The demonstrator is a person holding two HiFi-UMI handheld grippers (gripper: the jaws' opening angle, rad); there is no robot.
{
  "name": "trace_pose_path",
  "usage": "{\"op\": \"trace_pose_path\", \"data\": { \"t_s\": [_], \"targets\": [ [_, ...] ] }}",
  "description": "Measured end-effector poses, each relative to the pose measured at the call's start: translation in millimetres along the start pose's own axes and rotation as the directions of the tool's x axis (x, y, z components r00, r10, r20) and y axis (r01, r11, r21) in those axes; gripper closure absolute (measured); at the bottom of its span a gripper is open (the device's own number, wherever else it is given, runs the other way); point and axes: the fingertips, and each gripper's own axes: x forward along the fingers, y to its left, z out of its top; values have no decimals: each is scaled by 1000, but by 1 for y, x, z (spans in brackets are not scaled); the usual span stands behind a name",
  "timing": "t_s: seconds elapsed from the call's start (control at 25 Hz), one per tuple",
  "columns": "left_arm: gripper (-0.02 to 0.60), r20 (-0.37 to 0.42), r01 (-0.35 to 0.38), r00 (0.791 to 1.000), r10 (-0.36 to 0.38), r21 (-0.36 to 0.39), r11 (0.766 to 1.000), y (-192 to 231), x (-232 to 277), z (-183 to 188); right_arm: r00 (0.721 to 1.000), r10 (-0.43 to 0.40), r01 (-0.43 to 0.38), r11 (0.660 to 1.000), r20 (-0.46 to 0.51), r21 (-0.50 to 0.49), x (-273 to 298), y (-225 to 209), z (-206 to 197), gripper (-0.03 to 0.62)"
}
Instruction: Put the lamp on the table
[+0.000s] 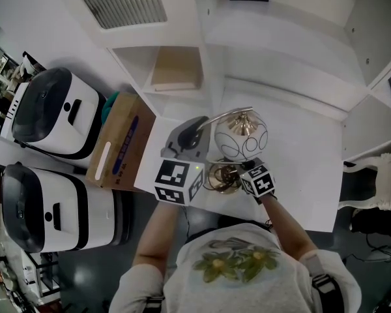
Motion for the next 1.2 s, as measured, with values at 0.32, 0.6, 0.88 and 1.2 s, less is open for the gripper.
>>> {"op": "trace_pose_path", "data": {
  "t_s": [0.32, 0.6, 0.88, 1.2],
  "targets": [
    [554, 7, 6, 1000, -6, -8, 1000, 5, 5, -9, 1000, -4, 4, 1000, -18, 1, 9, -7, -4, 562],
    [554, 12, 2, 1000, -2, -13, 1000, 8, 12, -14, 1000, -16, 16, 1000, -18, -5, 15, -16, -5, 562],
    [554, 14, -7, 1000, 8, -17, 1000, 10, 17, -20, 1000, -17, 17, 1000, -25, -3, 20, -21, -8, 562],
    [554, 33, -3, 999, 3, -2, 1000, 8, 19, -24, 999, -10, 10, 1000, -32, 1, 27, -25, -11, 562]
  ]
}}
